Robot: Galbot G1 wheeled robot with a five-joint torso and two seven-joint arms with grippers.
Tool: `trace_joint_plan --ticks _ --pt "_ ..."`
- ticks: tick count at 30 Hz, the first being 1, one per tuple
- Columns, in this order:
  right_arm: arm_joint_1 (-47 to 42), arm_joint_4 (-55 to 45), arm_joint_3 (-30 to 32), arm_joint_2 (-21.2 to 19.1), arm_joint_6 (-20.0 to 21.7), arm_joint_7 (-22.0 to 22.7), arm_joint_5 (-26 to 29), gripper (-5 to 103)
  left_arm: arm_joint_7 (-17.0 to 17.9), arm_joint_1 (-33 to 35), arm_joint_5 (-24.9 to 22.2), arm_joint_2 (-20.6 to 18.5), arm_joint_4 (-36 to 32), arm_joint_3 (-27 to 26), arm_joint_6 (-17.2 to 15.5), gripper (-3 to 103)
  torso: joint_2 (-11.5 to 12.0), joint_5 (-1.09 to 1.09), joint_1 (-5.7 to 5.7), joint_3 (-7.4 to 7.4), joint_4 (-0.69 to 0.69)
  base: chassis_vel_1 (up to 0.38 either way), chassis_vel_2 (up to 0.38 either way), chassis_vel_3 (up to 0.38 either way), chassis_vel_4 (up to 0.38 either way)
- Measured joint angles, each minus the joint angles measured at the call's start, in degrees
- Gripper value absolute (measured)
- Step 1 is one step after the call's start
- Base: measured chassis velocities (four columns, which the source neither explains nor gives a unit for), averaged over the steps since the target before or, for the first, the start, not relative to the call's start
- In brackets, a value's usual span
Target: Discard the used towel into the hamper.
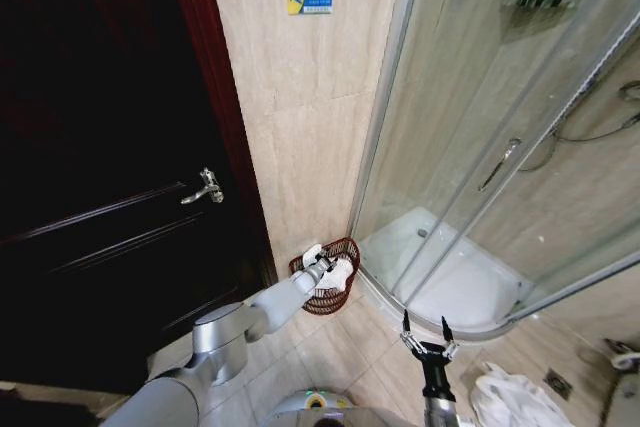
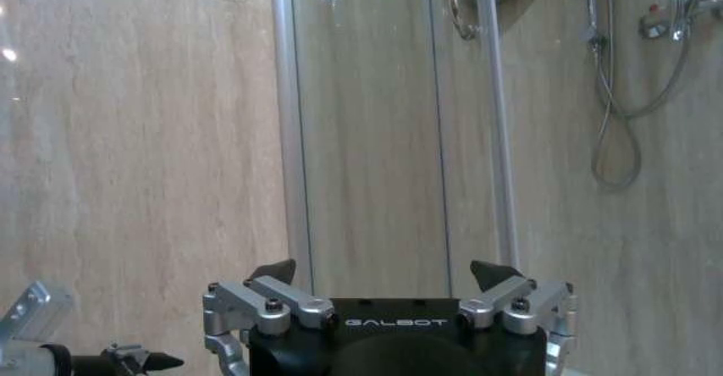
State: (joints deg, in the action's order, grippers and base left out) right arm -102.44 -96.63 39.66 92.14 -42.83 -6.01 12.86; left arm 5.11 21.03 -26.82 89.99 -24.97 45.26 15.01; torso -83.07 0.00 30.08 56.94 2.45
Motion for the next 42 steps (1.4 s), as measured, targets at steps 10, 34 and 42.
trace_joint_plan --ticks 10,34,42 --pt "0.42 0.18 0.06 0.0 0.15 -0.44 -0.01 100 -1.73 1.53 1.81 -3.9 -4.5 1.14 5.54 97 0.0 -0.01 0.0 0.0 0.0 0.0 0.0 0.0 0.0" --pt "-0.92 -12.36 3.12 0.0 18.59 2.6 4.74 100 -0.48 19.33 -16.34 -37.29 -67.06 -20.86 -9.56 100 0.0 -0.01 0.0 -0.01 0.0 0.0 0.0 0.0 0.0" --pt "-0.75 -15.19 3.69 0.0 20.62 2.59 4.24 100 0.83 35.56 -13.63 -46.41 -83.76 -39.82 -12.5 100 0.0 -0.01 0.0 -0.01 0.01 0.0 0.0 0.0 0.0"
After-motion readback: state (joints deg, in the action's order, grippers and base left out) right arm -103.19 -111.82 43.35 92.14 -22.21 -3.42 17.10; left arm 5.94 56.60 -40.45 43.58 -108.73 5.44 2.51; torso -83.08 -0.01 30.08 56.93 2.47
